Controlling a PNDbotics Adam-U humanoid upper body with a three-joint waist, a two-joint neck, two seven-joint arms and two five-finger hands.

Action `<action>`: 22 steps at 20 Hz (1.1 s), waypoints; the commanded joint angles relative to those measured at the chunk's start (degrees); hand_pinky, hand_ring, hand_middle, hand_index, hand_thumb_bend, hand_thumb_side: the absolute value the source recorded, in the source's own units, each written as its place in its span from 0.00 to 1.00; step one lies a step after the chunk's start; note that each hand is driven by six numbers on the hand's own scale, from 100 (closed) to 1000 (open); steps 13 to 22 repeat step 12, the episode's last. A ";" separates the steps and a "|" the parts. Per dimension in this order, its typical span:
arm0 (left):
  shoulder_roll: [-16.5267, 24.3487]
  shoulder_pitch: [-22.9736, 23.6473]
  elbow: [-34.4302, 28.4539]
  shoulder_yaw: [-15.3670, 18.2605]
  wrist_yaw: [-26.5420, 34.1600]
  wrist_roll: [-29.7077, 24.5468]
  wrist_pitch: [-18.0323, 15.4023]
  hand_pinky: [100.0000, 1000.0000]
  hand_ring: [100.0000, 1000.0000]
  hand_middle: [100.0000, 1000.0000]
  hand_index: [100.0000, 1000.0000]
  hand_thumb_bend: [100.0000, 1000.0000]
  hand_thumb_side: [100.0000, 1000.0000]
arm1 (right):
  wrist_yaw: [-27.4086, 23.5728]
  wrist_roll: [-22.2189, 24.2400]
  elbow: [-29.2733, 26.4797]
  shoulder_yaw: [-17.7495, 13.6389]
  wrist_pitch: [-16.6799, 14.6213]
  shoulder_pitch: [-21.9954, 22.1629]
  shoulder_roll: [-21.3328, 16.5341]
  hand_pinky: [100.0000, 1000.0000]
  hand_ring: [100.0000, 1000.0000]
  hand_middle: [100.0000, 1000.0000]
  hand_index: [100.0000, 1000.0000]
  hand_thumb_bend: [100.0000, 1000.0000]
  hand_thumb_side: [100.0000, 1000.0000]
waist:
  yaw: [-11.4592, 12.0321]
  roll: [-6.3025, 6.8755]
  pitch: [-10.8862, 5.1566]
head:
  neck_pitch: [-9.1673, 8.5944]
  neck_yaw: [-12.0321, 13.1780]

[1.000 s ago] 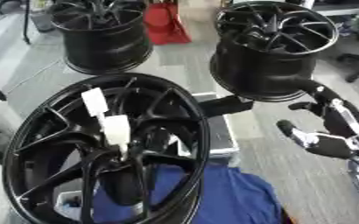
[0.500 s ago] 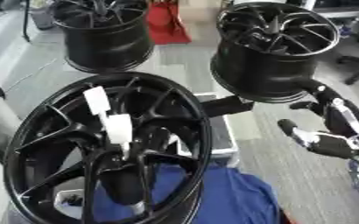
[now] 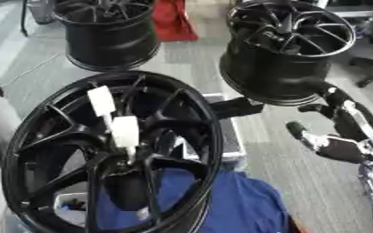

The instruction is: Pull the pin out of the wheel hub.

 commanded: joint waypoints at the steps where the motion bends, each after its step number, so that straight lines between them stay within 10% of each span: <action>1: -3.15 0.45 -4.93 1.57 1.45 2.67 0.81 0.55 0.59 0.61 0.81 0.17 0.47 | -0.22 -0.22 -0.58 -0.65 -0.05 -0.48 -0.34 0.70 1.00 0.90 0.92 0.40 0.20 | 0.14 0.10 -0.48 | -0.29 -0.32; 22: -9.63 2.02 -7.21 2.57 0.28 4.07 2.10 0.55 0.59 0.60 0.80 0.16 0.46 | -0.18 -0.51 -0.46 -0.85 -0.06 -0.40 -0.20 0.70 1.00 0.90 0.92 0.40 0.20 | 0.99 -0.23 -0.34 | -0.16 -0.31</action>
